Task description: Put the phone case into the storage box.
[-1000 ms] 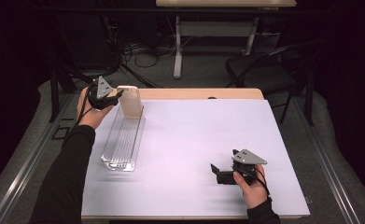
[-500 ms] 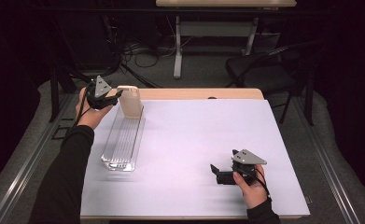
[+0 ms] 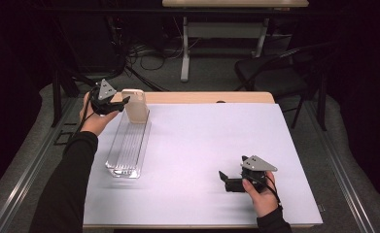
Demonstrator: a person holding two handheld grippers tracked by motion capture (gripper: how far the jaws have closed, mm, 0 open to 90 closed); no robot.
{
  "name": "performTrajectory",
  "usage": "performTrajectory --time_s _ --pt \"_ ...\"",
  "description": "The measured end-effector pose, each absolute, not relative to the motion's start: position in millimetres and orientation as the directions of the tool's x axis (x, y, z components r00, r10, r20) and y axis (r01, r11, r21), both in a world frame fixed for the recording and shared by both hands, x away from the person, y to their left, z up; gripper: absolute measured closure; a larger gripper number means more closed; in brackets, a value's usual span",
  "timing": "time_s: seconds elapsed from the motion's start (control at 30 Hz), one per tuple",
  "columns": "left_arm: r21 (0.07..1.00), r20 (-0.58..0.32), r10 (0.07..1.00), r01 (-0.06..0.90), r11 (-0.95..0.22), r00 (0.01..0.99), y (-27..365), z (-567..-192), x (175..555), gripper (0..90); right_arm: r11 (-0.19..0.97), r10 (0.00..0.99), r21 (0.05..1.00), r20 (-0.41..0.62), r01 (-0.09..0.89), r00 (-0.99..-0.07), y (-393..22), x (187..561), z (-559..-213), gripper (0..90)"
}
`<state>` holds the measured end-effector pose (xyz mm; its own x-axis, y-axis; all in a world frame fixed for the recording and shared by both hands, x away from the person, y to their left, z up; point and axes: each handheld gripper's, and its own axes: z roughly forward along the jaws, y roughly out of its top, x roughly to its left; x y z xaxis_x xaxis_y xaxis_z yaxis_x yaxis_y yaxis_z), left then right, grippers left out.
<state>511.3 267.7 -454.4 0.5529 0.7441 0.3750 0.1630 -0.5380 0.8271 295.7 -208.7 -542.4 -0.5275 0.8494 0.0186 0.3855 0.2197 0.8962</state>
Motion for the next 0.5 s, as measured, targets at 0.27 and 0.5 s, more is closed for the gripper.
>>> performTrajectory --time_s 0.27,0.5 --pt "0.847 0.318 0.759 0.190 -0.496 0.568 269.7 -451.3 509.5 36.7 0.219 0.848 0.897 0.020 0.384 -0.530 -208.3 295.2 -542.3 0.0" --pt "0.864 0.240 0.789 0.247 -0.439 0.566 270.3 -447.4 506.5 32.7 0.227 0.846 0.894 0.015 0.385 -0.534 -208.1 295.4 -542.5 0.0"
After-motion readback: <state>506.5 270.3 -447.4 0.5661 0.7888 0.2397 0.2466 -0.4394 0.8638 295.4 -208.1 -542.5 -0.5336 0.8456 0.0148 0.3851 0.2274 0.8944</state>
